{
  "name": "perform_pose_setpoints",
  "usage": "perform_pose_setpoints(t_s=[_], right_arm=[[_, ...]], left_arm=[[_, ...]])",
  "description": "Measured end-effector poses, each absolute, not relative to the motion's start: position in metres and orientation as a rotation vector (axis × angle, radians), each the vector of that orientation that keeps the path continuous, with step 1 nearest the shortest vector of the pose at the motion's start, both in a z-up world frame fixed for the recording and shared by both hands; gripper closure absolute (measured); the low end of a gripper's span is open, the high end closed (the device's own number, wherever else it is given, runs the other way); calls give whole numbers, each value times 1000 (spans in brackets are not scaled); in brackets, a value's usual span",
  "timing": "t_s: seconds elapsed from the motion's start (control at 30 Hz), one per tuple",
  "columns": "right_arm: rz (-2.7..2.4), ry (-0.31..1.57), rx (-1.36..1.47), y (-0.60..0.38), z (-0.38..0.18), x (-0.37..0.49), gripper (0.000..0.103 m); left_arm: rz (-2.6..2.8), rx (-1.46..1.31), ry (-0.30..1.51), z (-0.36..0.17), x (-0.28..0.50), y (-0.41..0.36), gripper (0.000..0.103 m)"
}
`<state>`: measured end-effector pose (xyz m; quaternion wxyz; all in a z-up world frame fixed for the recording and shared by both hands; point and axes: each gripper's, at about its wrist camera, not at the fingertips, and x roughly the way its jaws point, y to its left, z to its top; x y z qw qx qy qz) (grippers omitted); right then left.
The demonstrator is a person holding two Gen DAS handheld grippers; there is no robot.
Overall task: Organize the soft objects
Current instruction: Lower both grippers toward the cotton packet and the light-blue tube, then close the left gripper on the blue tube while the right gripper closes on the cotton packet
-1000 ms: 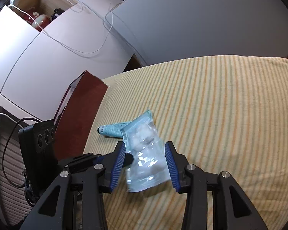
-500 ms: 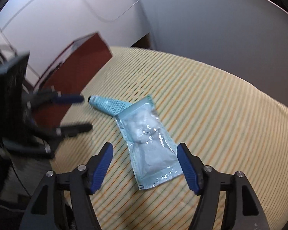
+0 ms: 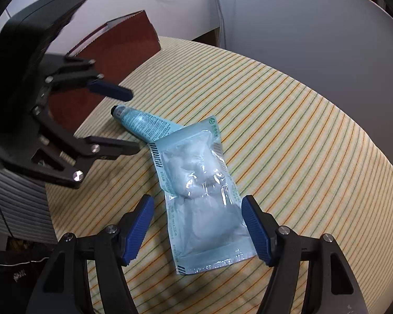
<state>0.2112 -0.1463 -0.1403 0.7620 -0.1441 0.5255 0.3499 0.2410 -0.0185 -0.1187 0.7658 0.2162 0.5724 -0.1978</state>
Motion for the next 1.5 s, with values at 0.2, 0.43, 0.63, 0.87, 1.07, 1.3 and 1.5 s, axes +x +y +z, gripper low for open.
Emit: perform_pose_setpoints(t_s=[0.2,0.43,0.63,0.87,1.07,1.3,1.5], right_arm=[[767,1152,-330,-140,-145,215,38],[760,1151,-344,-133,-149,219,38],[767,1152,-362,-123,-151,220,38],[769,1166,-385,-114,-156,225,33],[770,1163,-411,-106,-159,227,33],[731,1172,-460,-99,-163,231,33],[662,1168,-479,-99,-165,231,50]], left_arm=[[-431,495,1283,-133,248,-21,36],[-418,491,1272,-137,242,-24,40],[-406,539,1255,-133,229,-26,61],[-376,529,1237,-133,218,-31,62],[-371,487,1226,-134,211,-29,62],[-353,496,1217,-132,198,-31,67],[-328,433,1220,-129,199,-19,71]])
